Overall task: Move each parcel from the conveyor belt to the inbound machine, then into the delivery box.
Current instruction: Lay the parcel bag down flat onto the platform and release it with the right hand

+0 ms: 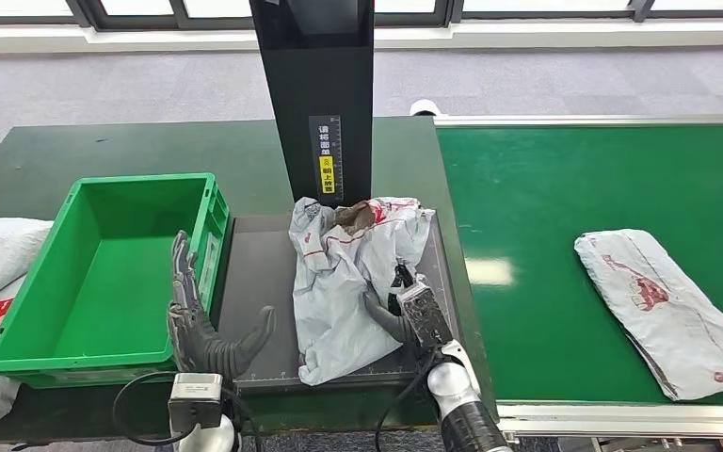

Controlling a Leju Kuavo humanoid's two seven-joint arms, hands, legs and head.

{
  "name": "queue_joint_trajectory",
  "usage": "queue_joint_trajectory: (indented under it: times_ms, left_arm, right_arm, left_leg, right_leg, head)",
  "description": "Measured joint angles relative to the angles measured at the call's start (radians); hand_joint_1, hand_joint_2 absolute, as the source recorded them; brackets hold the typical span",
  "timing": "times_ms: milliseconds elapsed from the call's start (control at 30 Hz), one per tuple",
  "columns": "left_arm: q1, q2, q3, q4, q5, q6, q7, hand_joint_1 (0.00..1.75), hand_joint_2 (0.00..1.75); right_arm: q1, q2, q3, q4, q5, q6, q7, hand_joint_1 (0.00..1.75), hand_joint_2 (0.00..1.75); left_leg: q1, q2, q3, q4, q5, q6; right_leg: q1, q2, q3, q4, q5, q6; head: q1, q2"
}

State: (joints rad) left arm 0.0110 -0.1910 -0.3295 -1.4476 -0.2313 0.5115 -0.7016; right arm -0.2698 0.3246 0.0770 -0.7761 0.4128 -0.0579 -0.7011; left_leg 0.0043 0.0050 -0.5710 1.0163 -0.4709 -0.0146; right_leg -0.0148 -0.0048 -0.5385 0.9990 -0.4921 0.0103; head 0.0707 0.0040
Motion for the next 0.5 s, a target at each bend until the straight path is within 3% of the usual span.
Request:
queue_joint_trajectory:
  times_ms: [200,500]
  left_arm:
    - [-0.009,-0.021,0.002,0.053,-0.078,-0.059,0.023,0.00,0.00]
    - [-0.009,-0.039,0.003,0.079,-0.206,-0.069,0.078,0.00,0.00]
  right_arm:
    - [0.150,-0.034,0.055,-0.247,-0.094,0.168,0.000,0.00,1.75]
    - [0.327,-0.089,0.137,-0.553,-0.157,0.250,-0.001,0.00,1.75]
  left_leg:
    - [0.000,0.000,-0.001,0.000,0.000,0.000]
    - [0.000,0.000,-0.003,0.000,0.000,0.000]
  right_leg:
    - [0.000,0.000,-0.001,0.000,0.000,0.000]
    - [0.000,0.000,-0.003,0.000,0.000,0.000]
  head:
    - [0.000,0.000]
    - [0.000,0.000]
